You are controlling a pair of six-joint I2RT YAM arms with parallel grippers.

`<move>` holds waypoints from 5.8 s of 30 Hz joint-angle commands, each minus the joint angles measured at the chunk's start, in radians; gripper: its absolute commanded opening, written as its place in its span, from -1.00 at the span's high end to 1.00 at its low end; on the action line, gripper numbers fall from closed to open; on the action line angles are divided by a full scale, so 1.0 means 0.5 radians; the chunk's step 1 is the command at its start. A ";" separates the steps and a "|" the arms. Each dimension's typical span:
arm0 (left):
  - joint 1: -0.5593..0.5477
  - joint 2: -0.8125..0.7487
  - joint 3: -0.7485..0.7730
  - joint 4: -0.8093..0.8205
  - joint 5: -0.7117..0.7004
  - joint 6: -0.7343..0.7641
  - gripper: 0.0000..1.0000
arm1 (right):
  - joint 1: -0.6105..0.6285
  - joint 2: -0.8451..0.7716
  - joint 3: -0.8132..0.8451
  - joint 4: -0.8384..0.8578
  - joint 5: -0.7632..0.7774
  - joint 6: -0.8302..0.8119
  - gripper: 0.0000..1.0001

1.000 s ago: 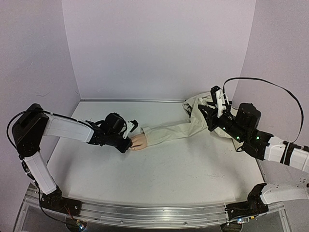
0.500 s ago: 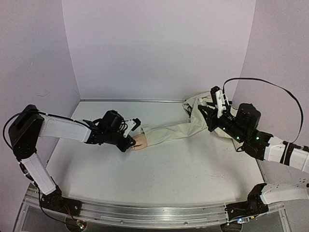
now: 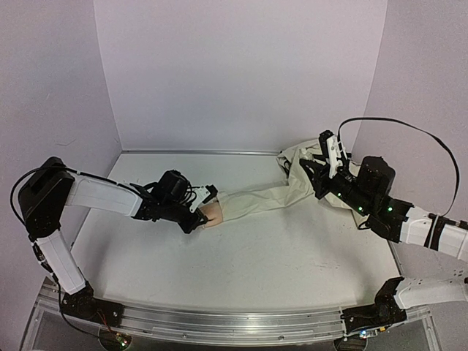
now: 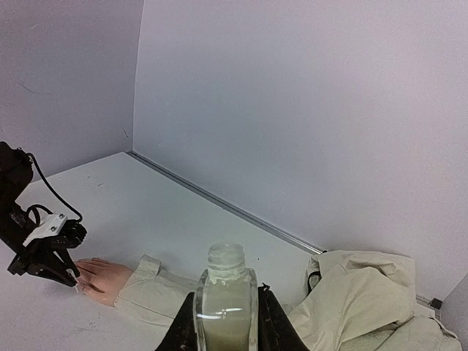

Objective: Paint the nails

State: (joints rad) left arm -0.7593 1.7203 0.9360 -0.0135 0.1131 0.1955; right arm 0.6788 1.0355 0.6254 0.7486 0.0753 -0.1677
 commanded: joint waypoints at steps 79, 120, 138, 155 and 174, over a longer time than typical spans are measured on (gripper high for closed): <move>-0.049 -0.127 -0.034 0.144 -0.122 0.050 1.00 | -0.013 -0.018 0.014 0.191 -0.008 0.032 1.00; -0.049 -0.026 -0.066 0.228 -0.343 0.129 1.00 | -0.019 -0.006 0.019 0.193 -0.025 0.032 1.00; -0.047 -0.171 -0.179 0.227 -0.408 0.089 1.00 | -0.024 0.003 0.022 0.191 -0.034 0.035 1.00; -0.092 -0.051 -0.039 0.240 -0.244 0.044 1.00 | -0.026 -0.004 0.016 0.193 -0.032 0.038 1.00; -0.092 0.001 -0.059 0.282 -0.376 0.085 1.00 | -0.025 -0.006 0.013 0.192 -0.031 0.038 1.00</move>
State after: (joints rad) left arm -0.8043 1.7241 0.8833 0.0753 -0.0395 0.2325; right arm 0.6716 1.0424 0.6250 0.7559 0.0643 -0.1600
